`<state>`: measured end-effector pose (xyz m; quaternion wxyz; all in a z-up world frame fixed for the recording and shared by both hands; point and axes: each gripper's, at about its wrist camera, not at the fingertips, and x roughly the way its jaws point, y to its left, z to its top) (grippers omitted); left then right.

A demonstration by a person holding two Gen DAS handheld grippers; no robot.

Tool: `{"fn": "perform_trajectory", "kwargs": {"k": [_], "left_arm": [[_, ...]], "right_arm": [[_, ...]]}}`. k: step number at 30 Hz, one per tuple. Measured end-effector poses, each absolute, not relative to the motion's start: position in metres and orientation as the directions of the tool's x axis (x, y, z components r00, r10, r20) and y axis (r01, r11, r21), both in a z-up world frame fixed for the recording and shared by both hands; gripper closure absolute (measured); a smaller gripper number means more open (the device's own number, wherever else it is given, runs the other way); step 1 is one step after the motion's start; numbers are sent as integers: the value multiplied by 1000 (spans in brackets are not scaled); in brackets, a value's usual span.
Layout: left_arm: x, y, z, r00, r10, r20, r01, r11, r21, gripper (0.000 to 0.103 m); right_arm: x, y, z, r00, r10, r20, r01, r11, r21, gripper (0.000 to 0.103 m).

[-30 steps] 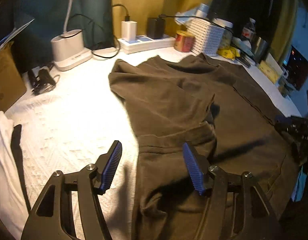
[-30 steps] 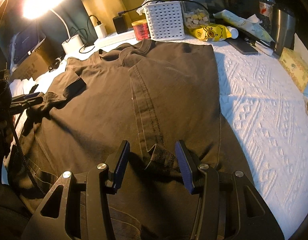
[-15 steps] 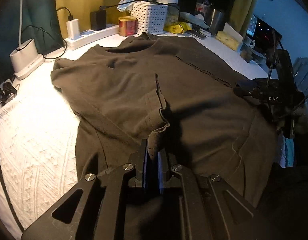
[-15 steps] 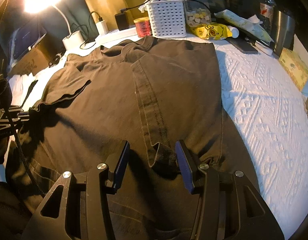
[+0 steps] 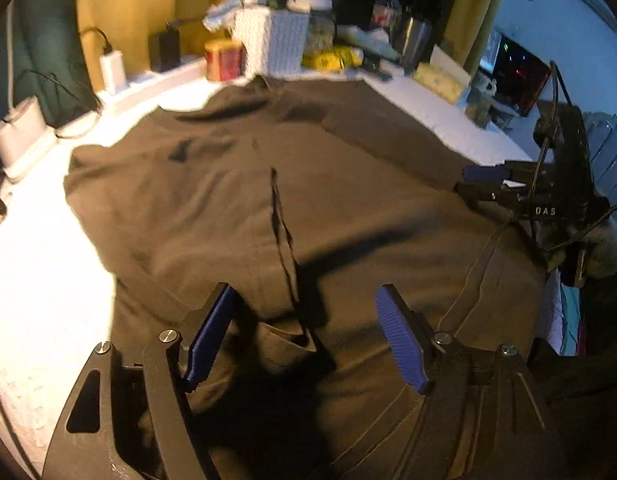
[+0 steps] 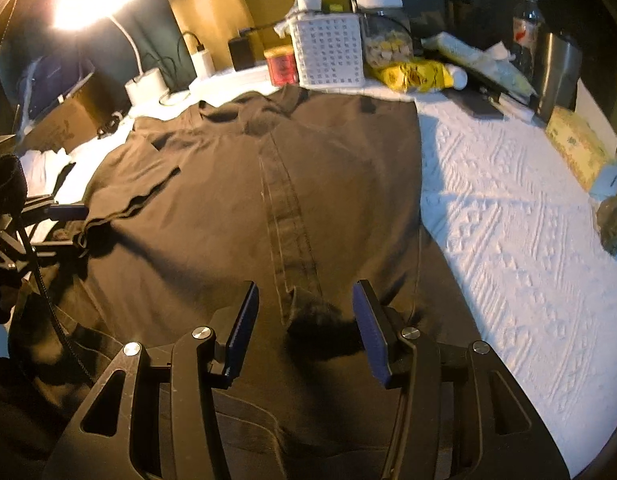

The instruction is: Fold small clothes

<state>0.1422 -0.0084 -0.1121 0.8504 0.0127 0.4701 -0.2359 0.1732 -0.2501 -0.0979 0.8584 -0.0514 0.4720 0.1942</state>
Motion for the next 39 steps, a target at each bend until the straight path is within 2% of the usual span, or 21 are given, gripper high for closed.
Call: {"fn": "perform_trajectory", "kwargs": {"k": [7, 26, 33, 39], "left_arm": [[131, -15, -116, 438, -385, -813, 409, 890, -201, 30], [71, -2, -86, 616, -287, -734, 289, 949, -129, 30], [43, 12, -92, 638, -225, -736, 215, 970, -111, 30], [38, 37, -104, 647, -113, -754, 101, 993, -63, 30]], "right_arm": [[164, -248, -103, 457, 296, -839, -396, 912, 106, 51], [112, -270, -74, 568, 253, -783, -358, 933, 42, 51], [86, -291, -74, 589, 221, -777, -327, 945, 21, 51], [71, -312, -77, 607, 196, -770, -281, 960, 23, 51]]}}
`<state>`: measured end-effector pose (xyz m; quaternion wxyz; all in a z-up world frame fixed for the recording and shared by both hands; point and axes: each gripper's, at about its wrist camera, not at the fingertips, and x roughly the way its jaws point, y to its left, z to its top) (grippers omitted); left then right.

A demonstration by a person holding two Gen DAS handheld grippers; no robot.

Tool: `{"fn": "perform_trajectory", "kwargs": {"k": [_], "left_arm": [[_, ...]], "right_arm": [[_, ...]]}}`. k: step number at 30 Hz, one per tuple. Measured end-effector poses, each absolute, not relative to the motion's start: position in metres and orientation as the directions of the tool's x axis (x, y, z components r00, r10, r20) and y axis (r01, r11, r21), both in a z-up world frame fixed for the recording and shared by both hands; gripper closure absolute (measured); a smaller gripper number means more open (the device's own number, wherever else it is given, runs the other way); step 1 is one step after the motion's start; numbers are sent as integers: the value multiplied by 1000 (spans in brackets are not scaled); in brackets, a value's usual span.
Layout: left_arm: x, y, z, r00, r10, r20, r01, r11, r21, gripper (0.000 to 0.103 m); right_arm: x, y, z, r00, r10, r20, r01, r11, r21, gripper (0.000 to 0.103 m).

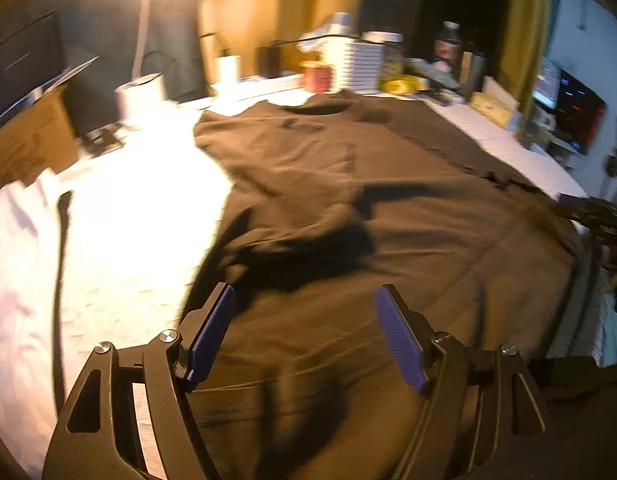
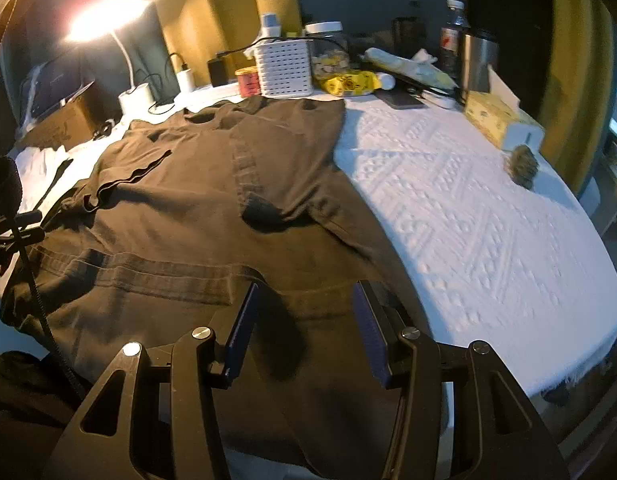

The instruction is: Fold small clothes

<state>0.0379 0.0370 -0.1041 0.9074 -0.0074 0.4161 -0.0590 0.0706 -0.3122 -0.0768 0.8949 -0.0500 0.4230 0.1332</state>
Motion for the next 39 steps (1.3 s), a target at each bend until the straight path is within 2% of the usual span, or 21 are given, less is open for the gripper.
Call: {"fn": "perform_trajectory", "kwargs": {"k": [3, 9, 11, 12, 13, 23, 27, 29, 30, 31, 33, 39], "left_arm": [[44, 57, -113, 626, -74, -776, 30, 997, -71, 30], [45, 73, -129, 603, -55, -796, 6, 998, -65, 33], [44, 70, -130, 616, -23, -787, 15, 1000, -17, 68], [43, 70, -129, 620, -24, -784, 21, 1000, -14, 100], [43, 74, -128, 610, -50, -791, 18, 999, -50, 100], [5, 75, -123, 617, 18, -787, -77, 996, -37, 100], [5, 77, -114, 622, 45, -782, -121, 992, -39, 96], [2, 78, -108, 631, 65, -773, -141, 990, -32, 75], [-1, 79, -104, 642, 67, -764, -145, 989, -36, 54], [-7, 81, -99, 663, 53, -747, -143, 988, -58, 41], [-13, 81, -94, 676, 17, -737, -129, 987, -95, 39], [-23, 65, -100, 657, -40, -753, -62, 992, -107, 39]], "right_arm": [[68, -318, -78, 613, 192, -767, -263, 964, 31, 51], [76, -322, -82, 603, 180, -777, -250, 968, 29, 51], [79, -322, -83, 598, 178, -782, -249, 968, 30, 51], [83, -321, -84, 594, 179, -785, -251, 968, 31, 51], [84, -320, -84, 591, 179, -786, -254, 967, 30, 51], [84, -317, -92, 577, 175, -797, -268, 963, 17, 51], [81, -323, -92, 584, 161, -795, -259, 966, 4, 51], [78, -328, -89, 598, 149, -788, -247, 969, -4, 51], [77, -332, -87, 605, 144, -783, -236, 972, -4, 51], [76, -334, -87, 607, 142, -782, -232, 973, -3, 51], [75, -339, -88, 606, 133, -784, -224, 975, -7, 51], [74, -337, -98, 586, 135, -799, -236, 972, -10, 51]]}}
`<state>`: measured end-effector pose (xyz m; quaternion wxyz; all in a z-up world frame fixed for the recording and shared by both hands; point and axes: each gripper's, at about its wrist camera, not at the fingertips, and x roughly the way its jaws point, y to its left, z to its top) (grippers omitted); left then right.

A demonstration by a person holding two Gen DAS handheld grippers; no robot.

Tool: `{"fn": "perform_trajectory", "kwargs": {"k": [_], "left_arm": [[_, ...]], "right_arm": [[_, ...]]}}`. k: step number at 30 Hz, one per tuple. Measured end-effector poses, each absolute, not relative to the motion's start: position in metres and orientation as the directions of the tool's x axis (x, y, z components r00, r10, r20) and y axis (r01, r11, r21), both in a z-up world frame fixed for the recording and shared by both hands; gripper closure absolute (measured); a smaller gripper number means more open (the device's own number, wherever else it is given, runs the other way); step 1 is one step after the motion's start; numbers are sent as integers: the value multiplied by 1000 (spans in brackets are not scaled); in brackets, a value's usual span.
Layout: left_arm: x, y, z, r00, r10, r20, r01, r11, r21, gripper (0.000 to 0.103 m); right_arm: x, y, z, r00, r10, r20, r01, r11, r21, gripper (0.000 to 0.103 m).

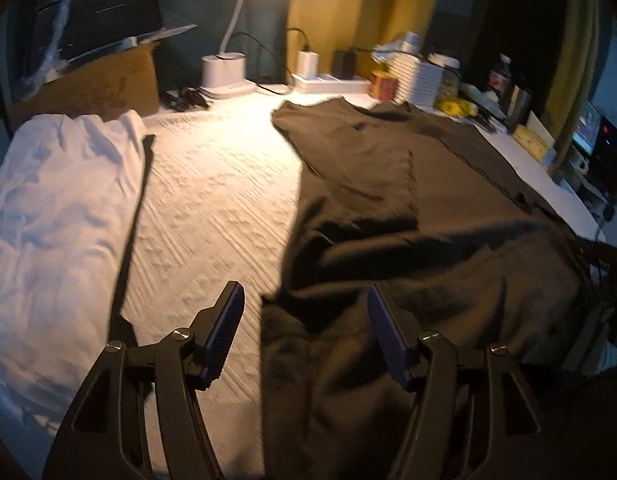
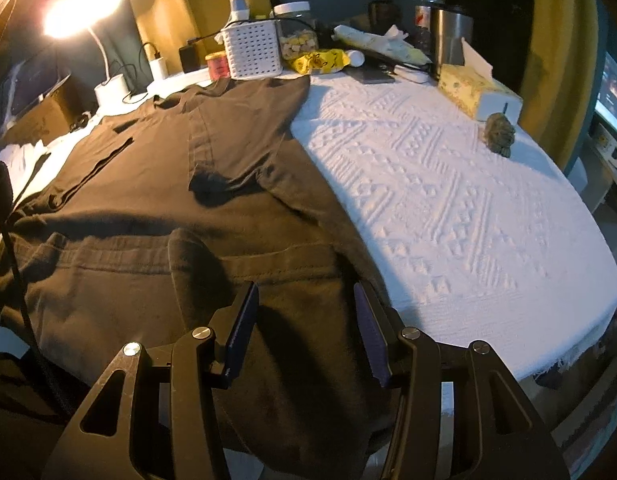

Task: Fold small clothes
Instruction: 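Close both grippers on the hem of the shirt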

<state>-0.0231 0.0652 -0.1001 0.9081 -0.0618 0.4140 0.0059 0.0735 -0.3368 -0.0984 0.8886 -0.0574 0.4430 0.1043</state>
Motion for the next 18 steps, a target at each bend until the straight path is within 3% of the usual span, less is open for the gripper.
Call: {"fn": "perform_trajectory", "kwargs": {"k": [5, 6, 7, 10, 11, 12, 18], "left_arm": [[-31, 52, -107, 644, -50, -764, -12, 997, -75, 41], [-31, 50, -108, 642, -48, -766, -5, 998, -66, 50], [-31, 49, -110, 635, -49, -771, 6, 998, -58, 58], [-31, 46, -118, 621, -33, -783, 15, 999, -31, 67], [-30, 46, -120, 616, -29, -787, 13, 1000, -26, 69], [-31, 47, -123, 608, -20, -793, 3, 1000, -23, 69], [-38, 60, -108, 649, -9, -761, -46, 998, -51, 68]], "right_arm": [[72, -334, -100, 598, 128, -791, -239, 971, -24, 51], [70, -332, -101, 601, 129, -789, -245, 969, -28, 52], [69, -331, -101, 603, 130, -787, -249, 968, -31, 57], [65, -326, -101, 613, 126, -780, -260, 964, -48, 74], [64, -326, -101, 617, 124, -777, -260, 964, -52, 87], [62, -327, -100, 622, 120, -774, -254, 966, -55, 93], [53, -329, -89, 641, 139, -755, -270, 962, -52, 96]]}}
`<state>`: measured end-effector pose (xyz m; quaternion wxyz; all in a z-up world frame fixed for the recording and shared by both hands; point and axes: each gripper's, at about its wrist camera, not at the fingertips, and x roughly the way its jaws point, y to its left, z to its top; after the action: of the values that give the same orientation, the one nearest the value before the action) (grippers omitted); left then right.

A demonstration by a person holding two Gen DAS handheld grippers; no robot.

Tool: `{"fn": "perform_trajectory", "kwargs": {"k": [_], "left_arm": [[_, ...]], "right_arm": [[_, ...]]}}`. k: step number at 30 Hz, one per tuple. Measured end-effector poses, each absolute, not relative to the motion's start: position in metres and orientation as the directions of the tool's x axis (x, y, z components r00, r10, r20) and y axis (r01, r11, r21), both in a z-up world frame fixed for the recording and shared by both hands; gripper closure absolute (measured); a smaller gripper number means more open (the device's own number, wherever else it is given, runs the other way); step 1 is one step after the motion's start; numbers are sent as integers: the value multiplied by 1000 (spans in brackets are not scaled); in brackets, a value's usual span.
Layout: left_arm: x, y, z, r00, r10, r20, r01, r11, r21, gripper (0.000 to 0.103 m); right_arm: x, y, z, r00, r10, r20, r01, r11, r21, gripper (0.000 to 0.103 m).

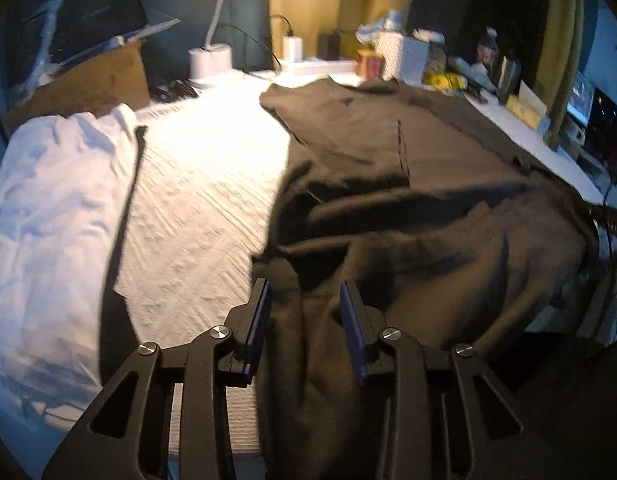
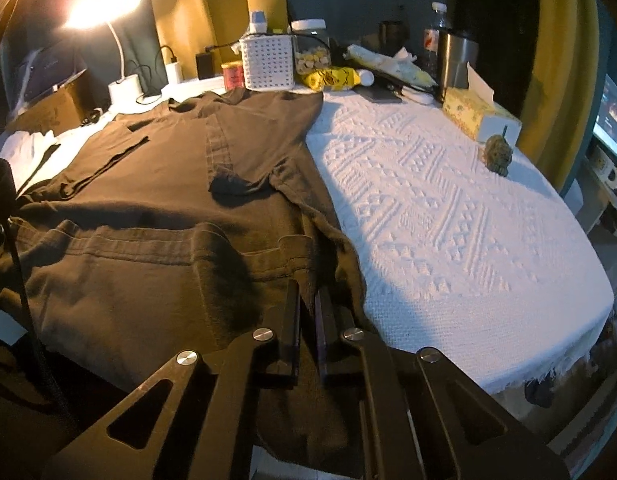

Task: Fold small clothes
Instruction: 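Close both grippers on the hem of the shirt, then lift the hem with both grippers and fold it toward the collar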

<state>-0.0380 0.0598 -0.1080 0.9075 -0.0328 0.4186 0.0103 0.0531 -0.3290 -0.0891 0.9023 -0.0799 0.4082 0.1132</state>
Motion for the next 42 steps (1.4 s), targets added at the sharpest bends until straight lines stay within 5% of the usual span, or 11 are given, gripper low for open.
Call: {"fn": "perform_trajectory", "kwargs": {"k": [8, 11, 42], "left_arm": [[-24, 62, -129, 621, 34, -783, -49, 999, 5, 69], [-27, 59, -126, 630, 31, -776, -32, 999, 14, 99], [-45, 59, -38, 794, 70, -603, -54, 998, 45, 100]], "right_arm": [[46, -328, -77, 661, 154, -735, -275, 960, -46, 97], [46, -330, -72, 670, 154, -726, -265, 963, -41, 97], [43, -335, -39, 741, 157, -653, -235, 971, -33, 99]]}}
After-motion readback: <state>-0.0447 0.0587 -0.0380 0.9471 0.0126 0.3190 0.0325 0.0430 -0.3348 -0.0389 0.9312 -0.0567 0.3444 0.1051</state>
